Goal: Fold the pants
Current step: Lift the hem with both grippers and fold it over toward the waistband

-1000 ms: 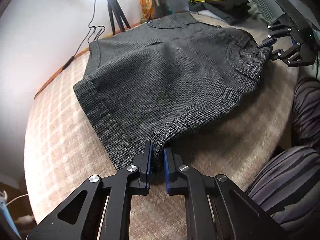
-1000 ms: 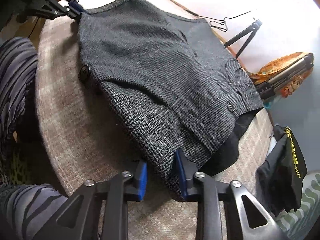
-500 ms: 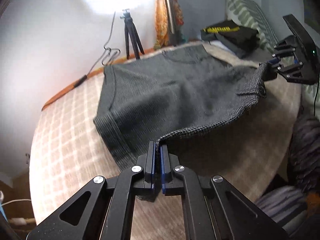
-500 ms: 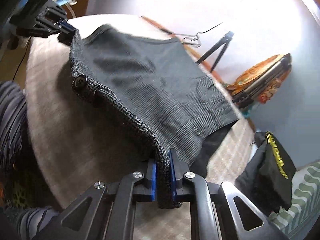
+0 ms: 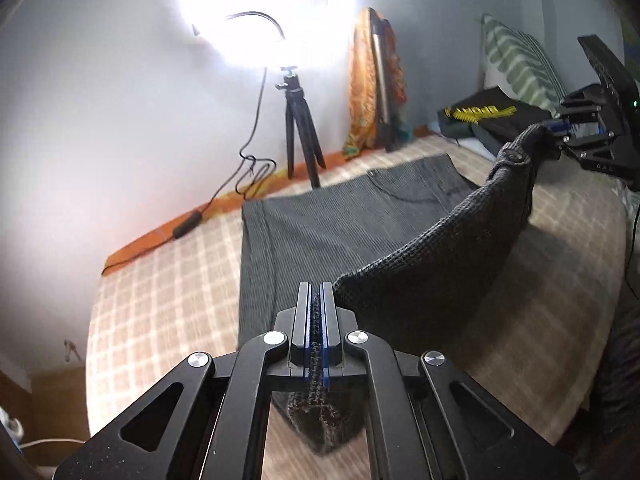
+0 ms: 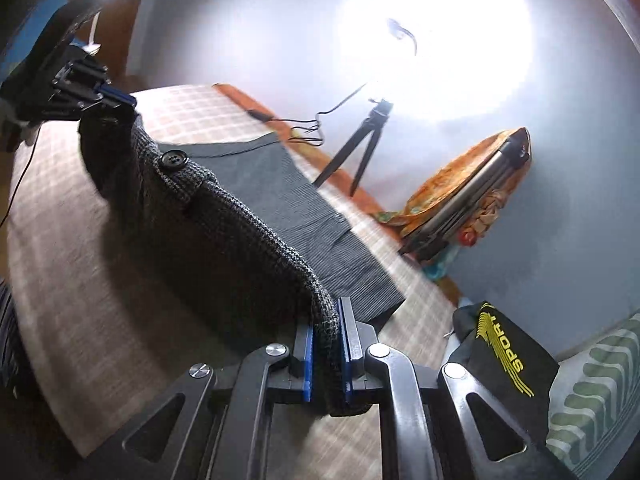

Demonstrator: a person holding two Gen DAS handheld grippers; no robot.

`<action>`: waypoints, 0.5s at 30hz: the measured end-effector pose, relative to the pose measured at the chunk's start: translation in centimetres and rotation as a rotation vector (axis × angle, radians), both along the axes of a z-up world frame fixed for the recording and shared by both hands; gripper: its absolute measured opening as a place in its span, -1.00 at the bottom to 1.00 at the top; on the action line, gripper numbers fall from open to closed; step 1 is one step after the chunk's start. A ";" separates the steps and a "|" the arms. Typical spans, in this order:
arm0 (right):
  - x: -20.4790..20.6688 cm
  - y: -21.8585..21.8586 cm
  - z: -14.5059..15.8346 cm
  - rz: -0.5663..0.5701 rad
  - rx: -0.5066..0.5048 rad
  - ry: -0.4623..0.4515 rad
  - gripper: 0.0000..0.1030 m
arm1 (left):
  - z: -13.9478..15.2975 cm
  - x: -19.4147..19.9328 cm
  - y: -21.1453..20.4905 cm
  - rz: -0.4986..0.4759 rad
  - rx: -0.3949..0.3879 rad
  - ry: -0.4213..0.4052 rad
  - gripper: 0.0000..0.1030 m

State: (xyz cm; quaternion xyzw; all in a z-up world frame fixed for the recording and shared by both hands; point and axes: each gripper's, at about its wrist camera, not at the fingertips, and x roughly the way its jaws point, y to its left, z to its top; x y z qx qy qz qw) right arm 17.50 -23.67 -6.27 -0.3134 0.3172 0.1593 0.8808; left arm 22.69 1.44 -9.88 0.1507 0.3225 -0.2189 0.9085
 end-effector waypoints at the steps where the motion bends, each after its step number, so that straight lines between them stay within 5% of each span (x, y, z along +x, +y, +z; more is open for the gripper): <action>1: 0.8 -0.1 0.1 -0.006 0.004 0.001 -0.84 | 0.1 0.7 0.1 0.003 -0.008 0.003 -0.97; 9: 7.2 -0.3 -0.6 -0.051 0.026 0.042 -0.85 | -0.7 6.3 0.9 0.043 -0.074 0.062 -1.00; 13: 9.4 -0.8 -1.9 -0.071 0.040 0.085 -0.85 | -1.5 5.7 2.7 0.046 -0.172 0.109 -1.00; 15: 9.9 -0.9 -2.5 -0.079 0.037 0.097 -0.85 | -2.3 4.5 3.3 0.039 -0.179 0.138 -0.82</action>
